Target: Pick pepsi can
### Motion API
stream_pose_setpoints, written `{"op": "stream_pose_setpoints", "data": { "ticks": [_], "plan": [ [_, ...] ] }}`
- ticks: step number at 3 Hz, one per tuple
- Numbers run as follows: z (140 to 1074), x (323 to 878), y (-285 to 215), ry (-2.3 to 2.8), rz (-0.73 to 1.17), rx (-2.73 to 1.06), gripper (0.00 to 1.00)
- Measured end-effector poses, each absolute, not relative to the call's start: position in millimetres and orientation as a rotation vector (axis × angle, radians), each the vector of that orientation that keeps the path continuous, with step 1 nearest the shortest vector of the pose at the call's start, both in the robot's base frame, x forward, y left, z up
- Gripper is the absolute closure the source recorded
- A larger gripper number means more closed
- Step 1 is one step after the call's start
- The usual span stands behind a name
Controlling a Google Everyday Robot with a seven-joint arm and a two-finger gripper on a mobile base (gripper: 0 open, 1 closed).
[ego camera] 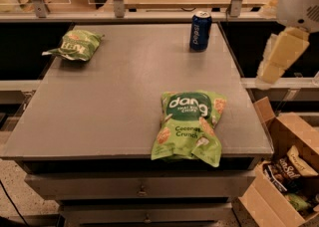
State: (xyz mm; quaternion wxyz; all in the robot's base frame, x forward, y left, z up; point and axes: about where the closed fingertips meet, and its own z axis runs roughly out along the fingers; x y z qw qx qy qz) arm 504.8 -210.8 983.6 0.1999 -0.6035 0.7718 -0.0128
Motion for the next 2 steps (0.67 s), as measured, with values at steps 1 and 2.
{"op": "stream_pose_setpoints", "data": {
  "ticks": [1, 2],
  "plan": [
    [991.8, 552.3, -204.2, 2.083, 0.064, -1.629, 0.00],
    [992.8, 600.6, -199.6, 1.997, 0.169, -1.523, 0.00]
  ]
}}
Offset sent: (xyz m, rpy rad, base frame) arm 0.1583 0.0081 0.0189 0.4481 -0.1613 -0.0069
